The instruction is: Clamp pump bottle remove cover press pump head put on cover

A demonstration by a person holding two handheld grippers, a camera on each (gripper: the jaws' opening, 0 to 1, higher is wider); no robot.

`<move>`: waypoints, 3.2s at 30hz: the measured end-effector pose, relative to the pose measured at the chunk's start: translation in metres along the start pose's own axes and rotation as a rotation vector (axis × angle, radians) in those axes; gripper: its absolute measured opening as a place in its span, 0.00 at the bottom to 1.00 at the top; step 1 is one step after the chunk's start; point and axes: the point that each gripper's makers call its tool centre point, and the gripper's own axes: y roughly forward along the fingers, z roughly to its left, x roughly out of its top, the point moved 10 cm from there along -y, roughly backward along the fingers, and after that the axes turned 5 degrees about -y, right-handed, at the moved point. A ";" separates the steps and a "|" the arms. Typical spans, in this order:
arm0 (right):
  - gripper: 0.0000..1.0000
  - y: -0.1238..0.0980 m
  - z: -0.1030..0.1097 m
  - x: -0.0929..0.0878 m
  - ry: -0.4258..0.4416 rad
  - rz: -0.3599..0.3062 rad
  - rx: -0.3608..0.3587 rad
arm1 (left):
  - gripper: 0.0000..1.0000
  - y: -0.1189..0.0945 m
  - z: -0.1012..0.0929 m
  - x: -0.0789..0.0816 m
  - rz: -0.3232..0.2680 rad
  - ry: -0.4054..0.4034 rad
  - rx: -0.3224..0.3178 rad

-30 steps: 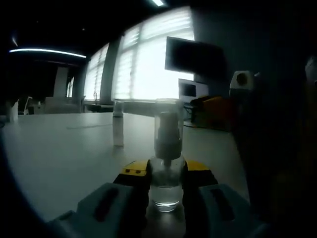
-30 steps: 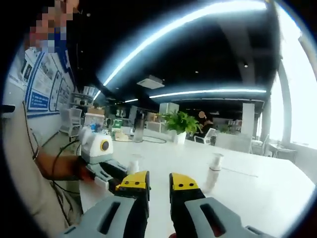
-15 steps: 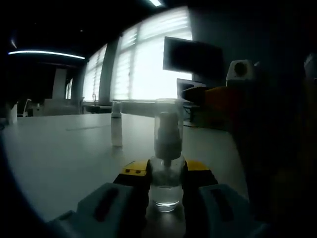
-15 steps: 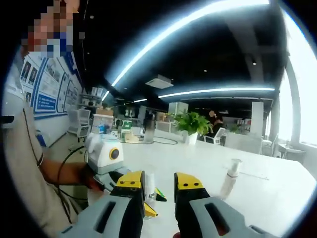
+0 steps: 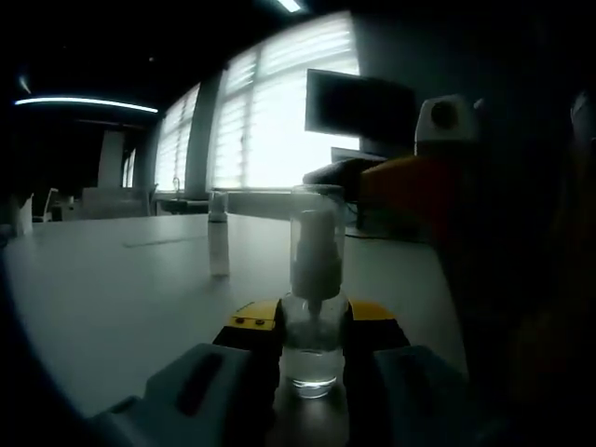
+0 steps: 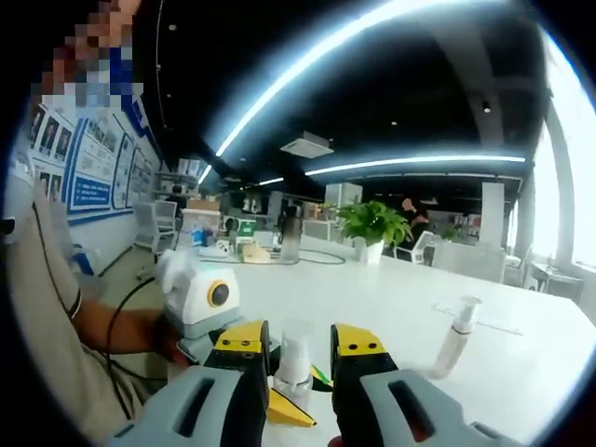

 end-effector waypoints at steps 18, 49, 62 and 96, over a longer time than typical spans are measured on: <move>0.21 0.021 0.005 -0.009 0.050 0.039 0.025 | 0.16 0.000 0.000 0.000 -0.002 0.007 0.001; 0.12 0.022 0.005 -0.014 0.084 0.023 0.003 | 0.16 0.000 0.002 -0.001 -0.003 0.010 0.003; 0.12 0.022 0.005 -0.014 0.096 0.027 0.000 | 0.16 0.000 0.002 -0.001 -0.003 0.004 0.004; 0.12 0.020 0.003 -0.002 0.056 -0.027 0.030 | 0.16 0.000 0.002 -0.001 -0.004 0.005 0.006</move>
